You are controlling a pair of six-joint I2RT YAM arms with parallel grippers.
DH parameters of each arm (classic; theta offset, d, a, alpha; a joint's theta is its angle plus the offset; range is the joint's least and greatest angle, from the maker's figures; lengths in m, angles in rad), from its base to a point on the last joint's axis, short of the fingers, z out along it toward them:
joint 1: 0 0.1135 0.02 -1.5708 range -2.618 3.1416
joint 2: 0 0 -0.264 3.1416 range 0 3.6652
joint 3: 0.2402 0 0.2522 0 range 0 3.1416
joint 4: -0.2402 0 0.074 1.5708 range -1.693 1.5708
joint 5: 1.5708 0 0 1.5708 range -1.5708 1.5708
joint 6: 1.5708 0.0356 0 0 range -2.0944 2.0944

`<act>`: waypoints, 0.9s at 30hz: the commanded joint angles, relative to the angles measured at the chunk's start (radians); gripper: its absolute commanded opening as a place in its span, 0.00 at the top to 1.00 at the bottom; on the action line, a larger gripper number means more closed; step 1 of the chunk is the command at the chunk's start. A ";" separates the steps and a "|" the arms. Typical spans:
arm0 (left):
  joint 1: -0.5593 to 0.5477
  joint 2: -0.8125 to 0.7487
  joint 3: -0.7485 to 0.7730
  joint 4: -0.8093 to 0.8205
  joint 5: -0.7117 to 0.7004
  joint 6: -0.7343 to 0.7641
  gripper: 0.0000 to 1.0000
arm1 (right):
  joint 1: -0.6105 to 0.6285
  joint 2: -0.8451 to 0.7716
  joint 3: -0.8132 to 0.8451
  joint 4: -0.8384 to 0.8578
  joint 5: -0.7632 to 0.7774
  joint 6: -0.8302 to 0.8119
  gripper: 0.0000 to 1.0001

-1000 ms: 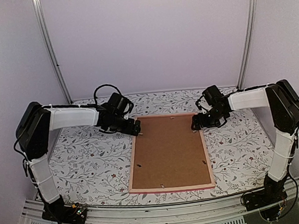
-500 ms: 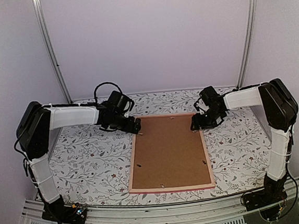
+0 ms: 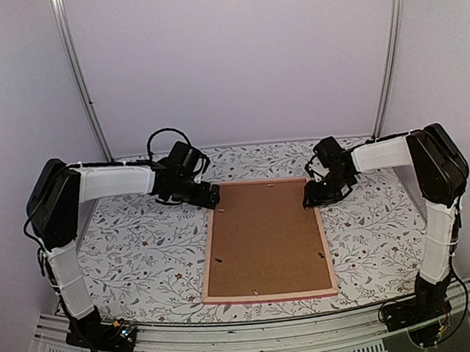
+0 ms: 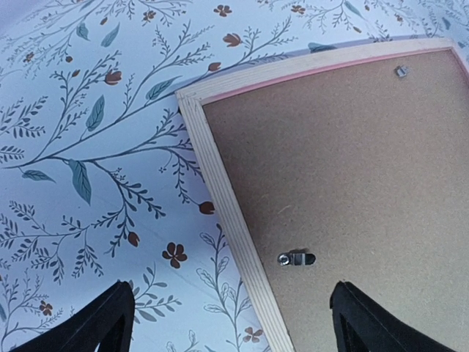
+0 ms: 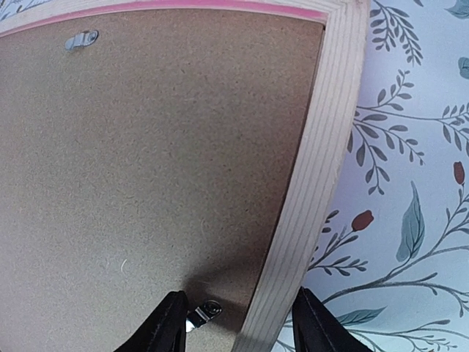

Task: Put the photo into the frame
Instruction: Press the fastener onto the backboard.

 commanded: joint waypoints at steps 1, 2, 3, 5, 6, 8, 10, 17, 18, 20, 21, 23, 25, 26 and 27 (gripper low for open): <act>0.011 0.026 0.028 -0.014 0.002 0.006 0.05 | -0.004 -0.003 -0.016 -0.026 0.042 -0.032 0.52; 0.011 0.024 0.028 -0.016 0.001 0.006 0.05 | -0.004 -0.003 -0.020 -0.025 0.045 -0.035 0.53; 0.011 0.023 0.026 -0.019 0.002 0.004 0.05 | -0.004 -0.005 -0.026 -0.024 0.049 -0.038 0.53; 0.011 0.018 0.021 -0.021 0.000 0.001 0.06 | -0.004 -0.010 -0.037 -0.022 0.060 -0.044 0.55; 0.011 0.015 0.017 -0.021 -0.001 0.000 0.06 | -0.004 -0.012 -0.044 -0.020 0.064 -0.047 0.56; 0.011 0.012 0.011 -0.021 -0.004 -0.002 0.05 | -0.006 -0.019 -0.057 -0.016 0.065 -0.054 0.57; 0.011 0.010 0.004 -0.023 -0.003 -0.003 0.06 | -0.010 -0.026 -0.065 -0.013 0.061 -0.062 0.58; 0.012 0.006 -0.017 -0.022 -0.011 -0.007 0.06 | -0.020 -0.034 -0.077 -0.003 0.017 -0.101 0.63; 0.013 0.004 -0.020 -0.020 -0.011 -0.007 0.06 | -0.024 -0.032 -0.078 -0.001 0.013 -0.107 0.65; 0.014 0.004 -0.024 -0.020 -0.013 -0.005 0.06 | -0.034 -0.030 -0.079 0.006 -0.004 -0.115 0.66; 0.015 0.003 -0.027 -0.019 -0.012 -0.005 0.06 | -0.039 -0.031 -0.082 0.010 -0.014 -0.118 0.67; 0.015 0.001 -0.032 -0.016 -0.010 -0.006 0.06 | -0.051 -0.034 -0.088 0.017 -0.029 -0.129 0.68; 0.017 0.002 -0.040 -0.010 -0.003 -0.008 0.06 | -0.061 -0.039 -0.093 0.023 -0.036 -0.135 0.69; 0.017 0.001 -0.042 -0.007 0.000 -0.008 0.06 | -0.065 -0.042 -0.095 0.025 -0.038 -0.136 0.69; 0.018 0.002 -0.042 -0.006 0.003 -0.010 0.06 | -0.068 -0.044 -0.095 0.027 -0.043 -0.137 0.70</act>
